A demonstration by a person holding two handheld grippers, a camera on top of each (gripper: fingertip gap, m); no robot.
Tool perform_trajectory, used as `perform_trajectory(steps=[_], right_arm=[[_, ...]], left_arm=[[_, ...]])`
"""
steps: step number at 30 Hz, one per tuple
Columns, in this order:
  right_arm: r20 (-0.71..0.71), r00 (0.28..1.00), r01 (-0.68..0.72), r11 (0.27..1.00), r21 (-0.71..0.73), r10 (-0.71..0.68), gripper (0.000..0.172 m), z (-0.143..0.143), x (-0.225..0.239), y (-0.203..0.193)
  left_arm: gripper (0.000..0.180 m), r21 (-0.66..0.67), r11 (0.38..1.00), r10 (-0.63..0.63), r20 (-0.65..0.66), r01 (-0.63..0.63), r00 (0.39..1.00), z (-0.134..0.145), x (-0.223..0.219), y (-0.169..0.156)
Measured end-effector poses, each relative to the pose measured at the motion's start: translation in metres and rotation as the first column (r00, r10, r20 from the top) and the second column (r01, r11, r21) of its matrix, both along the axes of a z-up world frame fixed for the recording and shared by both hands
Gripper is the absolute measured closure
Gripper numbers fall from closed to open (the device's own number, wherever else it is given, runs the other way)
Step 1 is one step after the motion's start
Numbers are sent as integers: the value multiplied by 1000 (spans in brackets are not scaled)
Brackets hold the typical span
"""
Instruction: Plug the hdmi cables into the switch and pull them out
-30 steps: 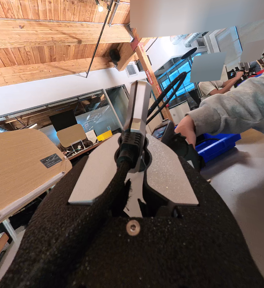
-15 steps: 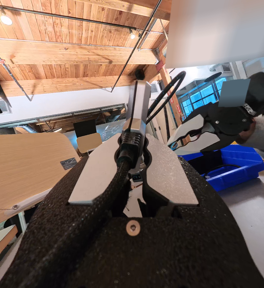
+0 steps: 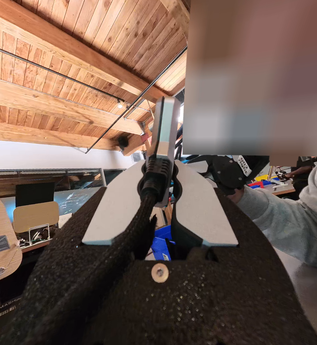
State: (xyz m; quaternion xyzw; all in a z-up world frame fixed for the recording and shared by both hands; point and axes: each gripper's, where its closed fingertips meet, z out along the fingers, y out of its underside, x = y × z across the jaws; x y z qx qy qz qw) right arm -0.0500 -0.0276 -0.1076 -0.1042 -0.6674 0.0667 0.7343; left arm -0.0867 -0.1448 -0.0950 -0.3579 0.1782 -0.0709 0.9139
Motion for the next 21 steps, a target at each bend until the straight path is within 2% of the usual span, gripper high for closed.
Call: perform_trajectory(steps=[16,21], right_arm=[[-67,998,20,1000,15,-19,161,7,10,19],[-87,996,18,998,-58,-23,161,14,15,31]], left_arm=[[158,-32,999,-32,-32,31,999,-5,7,4],[158,-71,996,44,-96,-51,994,-10,8,10]])
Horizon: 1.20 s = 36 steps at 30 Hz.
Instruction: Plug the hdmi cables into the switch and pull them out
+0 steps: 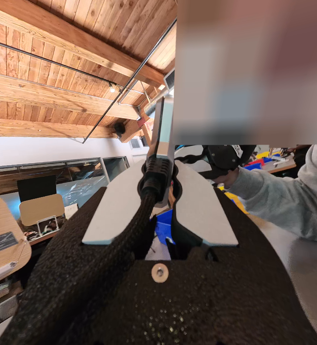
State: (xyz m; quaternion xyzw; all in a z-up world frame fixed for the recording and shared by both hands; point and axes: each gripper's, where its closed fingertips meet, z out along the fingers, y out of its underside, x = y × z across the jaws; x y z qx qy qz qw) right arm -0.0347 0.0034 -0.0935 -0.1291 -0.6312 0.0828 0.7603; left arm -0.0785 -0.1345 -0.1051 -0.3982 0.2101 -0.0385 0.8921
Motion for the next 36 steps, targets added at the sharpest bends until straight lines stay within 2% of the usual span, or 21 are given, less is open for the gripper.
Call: perform_trajectory(steps=[10,15,18,21,24,26,27,32,36], right_arm=[[-3,1000,14,1000,-25,-14,161,4,5,10],[-5,988,156,988,11,-156,161,11,19,41],[-53,953,300,954,-3,-299,161,30,46,70],[-107,929,353,935,-34,-354,160,54,75,70],[-78,960,263,961,-85,-270,161,60,84,37],[-13,986,163,981,-104,-165,160,51,79,6],[25,992,126,988,-93,-124,161,44,75,-7],[152,985,78,997,19,-80,161,8,48,-30],[194,967,129,975,180,-164,161,-18,30,-21]], left_arm=[[157,-22,992,122,-149,-127,981,-3,13,9],[158,8,957,279,-277,-289,919,-1,17,16],[158,46,908,399,-401,-417,825,2,22,24],[157,134,822,535,-515,-553,670,4,22,33],[157,227,724,629,-604,-651,489,0,16,45],[157,301,663,674,-637,-685,373,-3,13,51],[158,328,653,680,-650,-683,339,-4,15,54],[158,407,678,668,-688,-612,283,-15,39,66],[157,471,701,669,-693,-536,267,-20,59,69]])
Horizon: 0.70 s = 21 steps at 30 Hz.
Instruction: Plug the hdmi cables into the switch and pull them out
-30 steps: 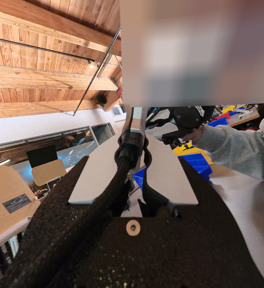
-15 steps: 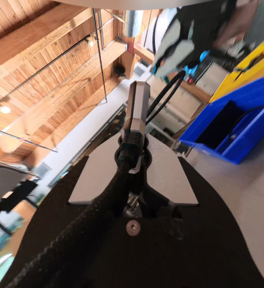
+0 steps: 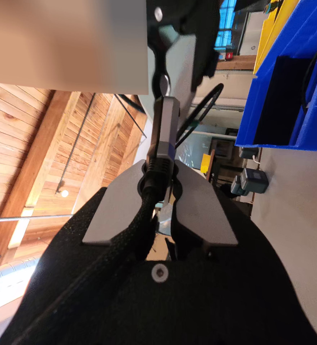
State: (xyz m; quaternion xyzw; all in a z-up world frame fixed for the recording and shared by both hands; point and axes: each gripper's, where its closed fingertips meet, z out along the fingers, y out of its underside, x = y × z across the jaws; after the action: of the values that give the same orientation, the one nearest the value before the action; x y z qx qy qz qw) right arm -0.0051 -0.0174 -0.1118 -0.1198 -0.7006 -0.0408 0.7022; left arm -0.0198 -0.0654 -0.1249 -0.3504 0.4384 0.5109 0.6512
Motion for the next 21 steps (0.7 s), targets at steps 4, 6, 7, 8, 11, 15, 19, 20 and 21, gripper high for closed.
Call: perform_trajectory(steps=[4,6,7,8,11,15,19,20,21], right_arm=[[-9,1000,-1,992,127,2,161,-12,-6,2],[-20,999,-25,983,181,29,161,-13,-6,0],[-23,999,-42,979,202,48,161,-15,-7,-1],[-25,997,-61,973,225,68,161,-16,-6,-2],[-24,994,-96,952,290,108,161,-21,-4,-1],[-40,992,-98,929,356,120,161,-26,-2,4],[-90,983,-110,908,405,159,160,-29,0,7],[-97,981,-117,910,398,168,160,-29,1,8],[-100,979,-126,912,390,178,161,-30,1,9]], left_arm=[[158,63,998,-14,-84,19,996,-3,7,2],[158,83,996,-33,-125,43,992,-7,9,4],[159,89,994,-41,-143,55,989,-9,12,5],[158,95,993,-54,-163,70,985,-11,15,5],[158,123,989,-48,-226,78,973,-14,18,8],[158,129,988,-52,-259,87,964,-17,20,13],[158,104,987,-99,-211,123,972,-18,21,19],[158,99,987,-104,-211,127,972,-19,22,20],[158,94,987,-109,-208,130,972,-20,22,21]])
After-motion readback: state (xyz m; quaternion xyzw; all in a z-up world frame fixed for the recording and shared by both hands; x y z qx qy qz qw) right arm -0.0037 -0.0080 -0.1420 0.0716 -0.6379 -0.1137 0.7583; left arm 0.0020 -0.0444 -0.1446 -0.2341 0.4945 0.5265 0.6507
